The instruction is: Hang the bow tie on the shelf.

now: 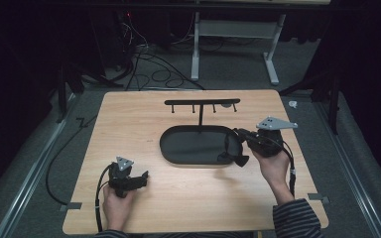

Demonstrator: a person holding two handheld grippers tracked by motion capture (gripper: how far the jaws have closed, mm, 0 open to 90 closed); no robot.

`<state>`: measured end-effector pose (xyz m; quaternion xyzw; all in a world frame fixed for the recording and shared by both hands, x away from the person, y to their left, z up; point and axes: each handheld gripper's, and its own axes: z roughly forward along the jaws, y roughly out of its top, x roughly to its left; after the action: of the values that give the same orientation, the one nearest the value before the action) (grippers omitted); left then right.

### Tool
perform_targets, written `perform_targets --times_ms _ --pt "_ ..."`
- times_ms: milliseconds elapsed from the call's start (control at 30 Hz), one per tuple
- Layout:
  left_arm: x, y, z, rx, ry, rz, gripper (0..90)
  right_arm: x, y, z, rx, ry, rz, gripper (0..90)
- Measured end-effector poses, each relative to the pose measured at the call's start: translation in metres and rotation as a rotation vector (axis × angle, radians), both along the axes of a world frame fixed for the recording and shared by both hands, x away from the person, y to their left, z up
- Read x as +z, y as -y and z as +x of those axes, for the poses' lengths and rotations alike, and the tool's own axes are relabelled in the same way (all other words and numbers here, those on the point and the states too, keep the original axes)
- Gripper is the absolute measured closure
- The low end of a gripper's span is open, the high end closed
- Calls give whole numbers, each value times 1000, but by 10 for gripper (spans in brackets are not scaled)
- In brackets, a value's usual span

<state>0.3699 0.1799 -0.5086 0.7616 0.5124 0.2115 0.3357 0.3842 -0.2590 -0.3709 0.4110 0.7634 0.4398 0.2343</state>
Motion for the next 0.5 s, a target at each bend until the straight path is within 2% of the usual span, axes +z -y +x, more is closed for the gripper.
perform_targets --times_ms 500 --pt "0 0 0 0 0 0 149 10 0 19 -7 0 7 885"
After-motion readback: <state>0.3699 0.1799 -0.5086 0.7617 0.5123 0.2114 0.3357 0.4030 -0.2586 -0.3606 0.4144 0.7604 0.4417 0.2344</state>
